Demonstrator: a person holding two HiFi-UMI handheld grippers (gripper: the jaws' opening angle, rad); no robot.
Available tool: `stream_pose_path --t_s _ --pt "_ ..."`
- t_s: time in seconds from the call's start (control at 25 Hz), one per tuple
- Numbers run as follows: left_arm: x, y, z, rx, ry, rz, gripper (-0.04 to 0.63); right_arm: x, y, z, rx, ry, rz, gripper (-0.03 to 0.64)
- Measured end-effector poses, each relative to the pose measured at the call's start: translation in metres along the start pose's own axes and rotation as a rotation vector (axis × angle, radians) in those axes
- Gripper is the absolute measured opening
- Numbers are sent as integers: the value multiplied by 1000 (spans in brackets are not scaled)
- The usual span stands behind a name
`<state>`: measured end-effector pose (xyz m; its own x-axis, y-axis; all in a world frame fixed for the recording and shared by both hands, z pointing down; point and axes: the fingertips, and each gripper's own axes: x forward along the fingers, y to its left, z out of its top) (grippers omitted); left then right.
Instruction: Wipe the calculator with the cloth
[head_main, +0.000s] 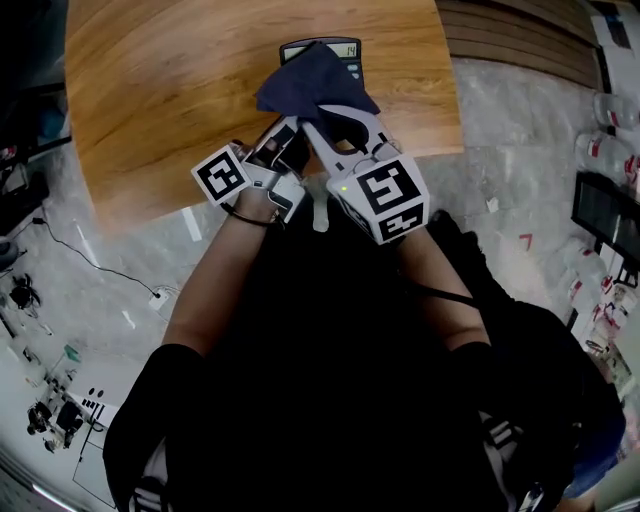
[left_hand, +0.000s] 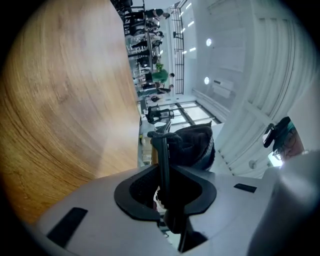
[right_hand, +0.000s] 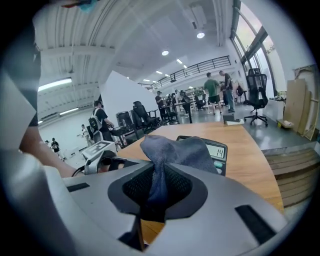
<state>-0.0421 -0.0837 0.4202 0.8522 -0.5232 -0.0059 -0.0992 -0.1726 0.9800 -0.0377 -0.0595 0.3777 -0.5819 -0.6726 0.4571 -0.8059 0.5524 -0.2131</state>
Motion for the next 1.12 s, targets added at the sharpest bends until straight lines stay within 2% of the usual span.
stream_pose_path --t_s 0.32,0.52,0.68,0.84,1.12 --pt "3 -8 18 11 -25 -34 74 -9 14 -16 26 22 61 60" --pt "6 -18 28 -3 -36 -69 74 -19 -5 -41 -12 49 -5 60" --pt "7 -26 31 -70 -59 -109 74 -25 -20 -49 -142 -11 -78 60" --pt "9 -36 26 -130 -58 -150 74 -28 -30 -54 -219 -78 -115 60" --pt "13 -52 -1 -225 27 -196 74 -35 -48 -37 -286 -253 -185 60"
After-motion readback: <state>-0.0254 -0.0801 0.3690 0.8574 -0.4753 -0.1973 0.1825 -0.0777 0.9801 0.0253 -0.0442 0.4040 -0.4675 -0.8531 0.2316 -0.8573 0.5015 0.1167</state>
